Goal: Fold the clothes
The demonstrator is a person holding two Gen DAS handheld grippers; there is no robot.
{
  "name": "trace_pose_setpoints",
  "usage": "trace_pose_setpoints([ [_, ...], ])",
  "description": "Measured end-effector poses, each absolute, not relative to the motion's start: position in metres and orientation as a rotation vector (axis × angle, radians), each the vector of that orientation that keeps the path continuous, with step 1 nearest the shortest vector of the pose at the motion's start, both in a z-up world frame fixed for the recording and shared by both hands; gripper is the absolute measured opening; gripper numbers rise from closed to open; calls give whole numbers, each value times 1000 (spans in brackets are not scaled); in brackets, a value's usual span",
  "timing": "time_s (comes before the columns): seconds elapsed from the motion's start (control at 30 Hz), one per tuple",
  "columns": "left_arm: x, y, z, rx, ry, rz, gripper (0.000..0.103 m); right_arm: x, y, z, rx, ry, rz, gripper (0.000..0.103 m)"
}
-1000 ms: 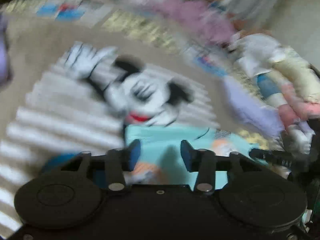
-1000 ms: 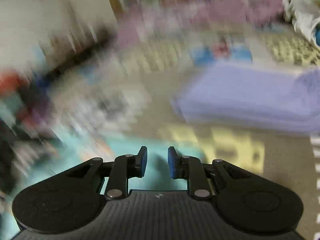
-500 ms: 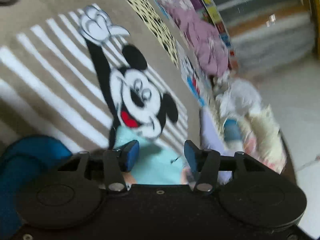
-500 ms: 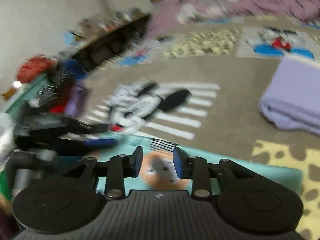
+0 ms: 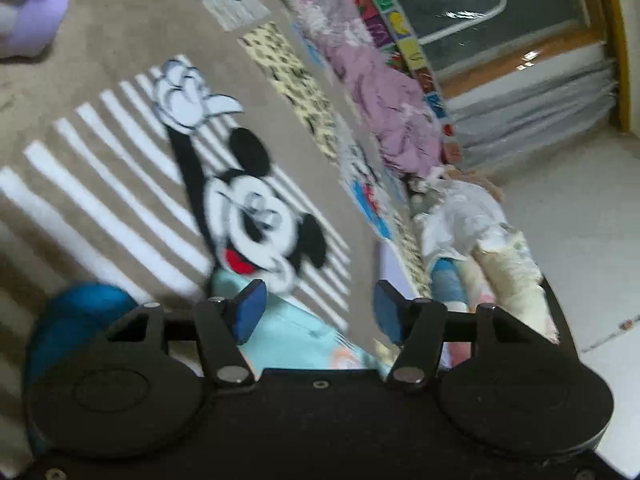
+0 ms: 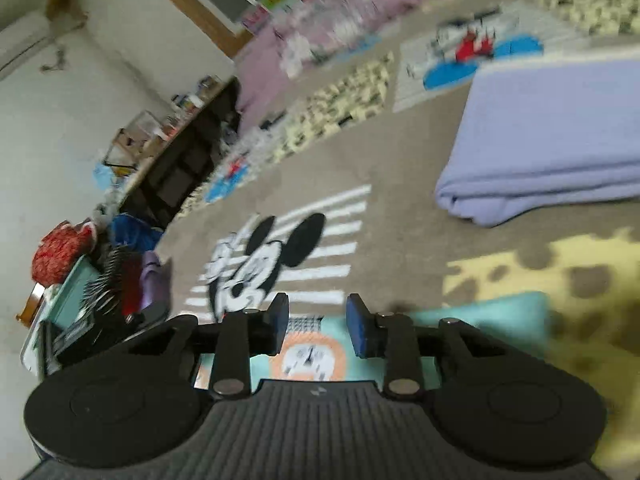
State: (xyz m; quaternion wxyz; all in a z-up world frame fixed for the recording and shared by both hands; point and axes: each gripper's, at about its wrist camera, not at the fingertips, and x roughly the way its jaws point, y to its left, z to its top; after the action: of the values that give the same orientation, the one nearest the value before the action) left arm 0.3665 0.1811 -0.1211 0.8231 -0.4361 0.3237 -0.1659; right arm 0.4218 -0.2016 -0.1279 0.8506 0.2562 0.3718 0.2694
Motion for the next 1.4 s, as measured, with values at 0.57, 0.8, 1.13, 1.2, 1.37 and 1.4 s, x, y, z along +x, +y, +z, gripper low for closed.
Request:
trace_pose_setpoints([
  [0.57,153,1,-98,-82,653,-451,58,167,-211,-129,207,613,578,38],
  [0.8,89,-55,-147,271,635,-428,58,92,-192,-167,-52,600,469,38],
  [1.13,70,-56,-162,273,608,-375,57,53,-192,-168,-156,444,410,43],
  [1.2,63,-58,-170,310,569,-376,57,61,-194,-178,-146,501,411,44],
  [1.37,57,-54,-155,261,515,-363,57,54,-206,-164,-81,418,409,44],
  [1.4,55,-55,-152,254,496,-360,57,57,-215,-162,-40,400,388,44],
])
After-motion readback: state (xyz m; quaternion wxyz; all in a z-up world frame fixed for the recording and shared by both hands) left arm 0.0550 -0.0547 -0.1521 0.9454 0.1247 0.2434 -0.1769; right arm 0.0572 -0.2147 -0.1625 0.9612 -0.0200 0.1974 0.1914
